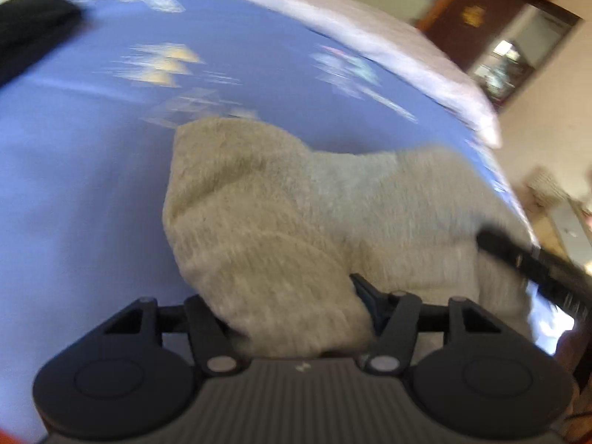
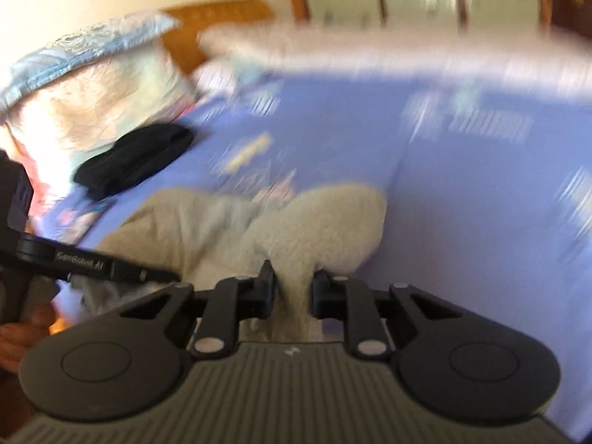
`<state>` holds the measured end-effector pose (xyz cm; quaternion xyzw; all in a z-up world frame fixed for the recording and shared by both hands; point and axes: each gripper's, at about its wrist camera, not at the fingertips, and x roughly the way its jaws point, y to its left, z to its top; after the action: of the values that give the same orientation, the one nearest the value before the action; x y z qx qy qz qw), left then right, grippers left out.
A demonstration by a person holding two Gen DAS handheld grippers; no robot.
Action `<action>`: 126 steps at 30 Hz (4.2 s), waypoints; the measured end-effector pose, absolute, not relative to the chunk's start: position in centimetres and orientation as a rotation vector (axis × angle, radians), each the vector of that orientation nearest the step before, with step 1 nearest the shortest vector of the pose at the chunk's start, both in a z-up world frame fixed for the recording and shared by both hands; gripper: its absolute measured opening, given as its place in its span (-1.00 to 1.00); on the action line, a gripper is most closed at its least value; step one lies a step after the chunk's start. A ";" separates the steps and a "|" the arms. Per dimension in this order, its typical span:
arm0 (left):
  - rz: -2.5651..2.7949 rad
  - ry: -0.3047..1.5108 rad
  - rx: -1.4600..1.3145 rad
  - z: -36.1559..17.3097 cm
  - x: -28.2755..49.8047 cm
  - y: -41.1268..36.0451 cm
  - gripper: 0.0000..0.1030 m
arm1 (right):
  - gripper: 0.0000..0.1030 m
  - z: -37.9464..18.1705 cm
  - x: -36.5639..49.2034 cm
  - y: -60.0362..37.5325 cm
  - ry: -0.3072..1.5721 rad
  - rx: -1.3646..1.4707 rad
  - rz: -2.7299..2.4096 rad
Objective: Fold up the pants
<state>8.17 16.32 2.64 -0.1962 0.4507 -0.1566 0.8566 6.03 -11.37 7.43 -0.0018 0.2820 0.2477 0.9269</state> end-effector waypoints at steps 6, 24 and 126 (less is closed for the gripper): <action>-0.511 1.023 -0.304 1.0 10.6 4.4 0.35 | -0.59 6.6 4.7 -23.1 0.588 0.072 0.236; -0.397 1.012 -0.151 3.8 9.7 4.1 0.82 | 0.43 -0.4 1.2 -34.1 0.629 0.769 0.231; -0.061 0.681 0.021 12.0 -3.8 1.1 1.00 | 0.72 6.7 -3.9 -20.1 0.563 0.315 0.094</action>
<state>-3.83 1.14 11.95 0.0101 0.3340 -0.0298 0.9420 -3.89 -20.07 6.71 0.1546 0.2764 0.0463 0.9474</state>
